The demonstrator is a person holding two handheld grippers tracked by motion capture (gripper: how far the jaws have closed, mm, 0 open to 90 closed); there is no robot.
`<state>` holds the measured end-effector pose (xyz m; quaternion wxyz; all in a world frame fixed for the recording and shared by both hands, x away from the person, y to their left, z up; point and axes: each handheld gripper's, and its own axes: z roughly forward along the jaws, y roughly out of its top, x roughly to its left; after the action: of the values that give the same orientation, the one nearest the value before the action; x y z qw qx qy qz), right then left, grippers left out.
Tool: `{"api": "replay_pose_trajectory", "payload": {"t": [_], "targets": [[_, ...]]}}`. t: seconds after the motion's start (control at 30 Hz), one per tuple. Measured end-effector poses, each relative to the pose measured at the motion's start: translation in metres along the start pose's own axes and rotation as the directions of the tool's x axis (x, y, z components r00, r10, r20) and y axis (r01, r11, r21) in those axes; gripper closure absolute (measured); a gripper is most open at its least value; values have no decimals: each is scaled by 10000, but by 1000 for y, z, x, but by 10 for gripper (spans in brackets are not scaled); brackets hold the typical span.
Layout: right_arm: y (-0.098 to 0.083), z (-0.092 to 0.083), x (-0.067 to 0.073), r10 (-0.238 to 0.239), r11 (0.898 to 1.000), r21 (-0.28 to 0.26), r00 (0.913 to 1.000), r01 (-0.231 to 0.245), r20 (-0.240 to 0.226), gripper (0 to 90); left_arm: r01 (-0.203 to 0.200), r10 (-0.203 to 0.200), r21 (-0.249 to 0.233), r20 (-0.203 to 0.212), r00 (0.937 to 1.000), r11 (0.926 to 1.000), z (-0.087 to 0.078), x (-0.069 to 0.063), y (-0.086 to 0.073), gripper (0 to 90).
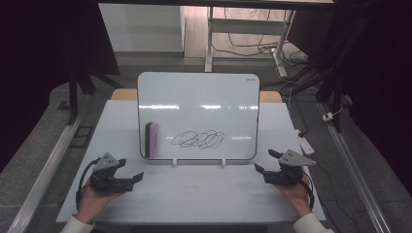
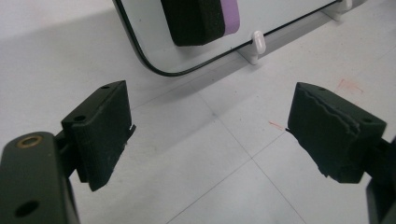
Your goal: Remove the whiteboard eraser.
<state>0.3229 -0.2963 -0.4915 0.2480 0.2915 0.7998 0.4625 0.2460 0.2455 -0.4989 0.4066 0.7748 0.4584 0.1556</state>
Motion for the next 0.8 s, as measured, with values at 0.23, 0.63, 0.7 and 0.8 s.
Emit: {"api": "replay_pose_trajectory", "payload": {"t": [0.23,0.63,0.7,0.8], "targets": [[-1,1,2,-91,10000,42,10000,91,23,223,97,-97,50,-100,9999,9999,-1,0,0,149],[-1,1,2,-23,10000,70,10000,23,76,226,166,-165,46,-213,9996,9999,-2,1,0,156],[-2,2,2,-8,10000,93,10000,7,75,227,208,-208,18,-226,9995,9998,-2,0,1,156],[-2,2,3,-9,9999,110,10000,8,64,227,223,-224,-37,-241,9995,9997,-4,0,4,157]]}}
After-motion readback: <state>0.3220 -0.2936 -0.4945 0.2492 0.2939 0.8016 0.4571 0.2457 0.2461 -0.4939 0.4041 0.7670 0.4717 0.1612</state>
